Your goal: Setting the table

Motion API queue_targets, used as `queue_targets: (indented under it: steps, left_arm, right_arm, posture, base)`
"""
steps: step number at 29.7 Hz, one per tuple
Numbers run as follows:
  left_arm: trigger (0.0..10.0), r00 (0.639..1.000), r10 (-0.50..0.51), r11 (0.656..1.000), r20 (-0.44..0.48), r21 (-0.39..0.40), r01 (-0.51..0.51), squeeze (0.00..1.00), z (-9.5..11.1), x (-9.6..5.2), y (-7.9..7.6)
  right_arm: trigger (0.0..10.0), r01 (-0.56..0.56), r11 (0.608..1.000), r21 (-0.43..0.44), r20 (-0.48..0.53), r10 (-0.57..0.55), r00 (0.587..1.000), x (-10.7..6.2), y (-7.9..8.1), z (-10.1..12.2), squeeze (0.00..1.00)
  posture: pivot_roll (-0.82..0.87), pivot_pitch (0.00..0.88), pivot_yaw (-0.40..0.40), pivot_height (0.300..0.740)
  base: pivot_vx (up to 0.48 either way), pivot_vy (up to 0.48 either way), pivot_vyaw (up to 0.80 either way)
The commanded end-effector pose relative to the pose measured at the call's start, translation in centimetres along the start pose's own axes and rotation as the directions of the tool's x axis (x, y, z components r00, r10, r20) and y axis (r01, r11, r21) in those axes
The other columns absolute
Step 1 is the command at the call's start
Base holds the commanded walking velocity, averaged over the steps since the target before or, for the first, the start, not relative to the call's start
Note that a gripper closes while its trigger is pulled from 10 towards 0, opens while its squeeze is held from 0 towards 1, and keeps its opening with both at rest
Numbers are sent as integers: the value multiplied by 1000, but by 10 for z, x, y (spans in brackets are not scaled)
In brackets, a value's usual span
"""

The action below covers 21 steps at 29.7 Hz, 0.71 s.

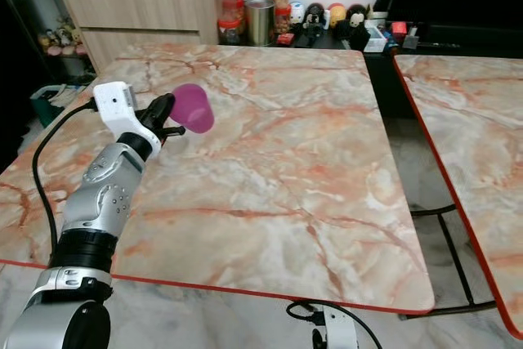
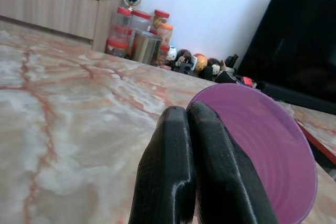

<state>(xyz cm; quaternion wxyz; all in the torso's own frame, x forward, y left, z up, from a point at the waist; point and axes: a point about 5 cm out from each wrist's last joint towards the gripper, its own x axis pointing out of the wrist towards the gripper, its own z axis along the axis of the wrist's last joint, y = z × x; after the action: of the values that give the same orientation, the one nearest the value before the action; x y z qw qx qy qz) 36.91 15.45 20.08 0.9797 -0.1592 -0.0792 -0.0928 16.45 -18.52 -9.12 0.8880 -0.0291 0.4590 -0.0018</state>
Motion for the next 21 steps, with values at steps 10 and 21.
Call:
queue_targets:
  steps: [10, 21]
  left_arm:
    - [10000, 999, 6, 1000, 34, -1, -6, 0, 4, 3, -2]
    - [10000, 999, 10, 1000, 49, 0, -10, 0, 8, 4, -1]
  right_arm:
    - [10000, 14, 1000, 0, -29, -14, 999, -1, -3, -5, 0]
    - [10000, 14, 1000, 3, -30, -14, 999, -1, -3, -6, 0]
  posture:
    - [3, 0, 4, 719]
    - [3, 0, 4, 719]
  base:
    - [0, -420, 0]
    - [0, -423, 0]
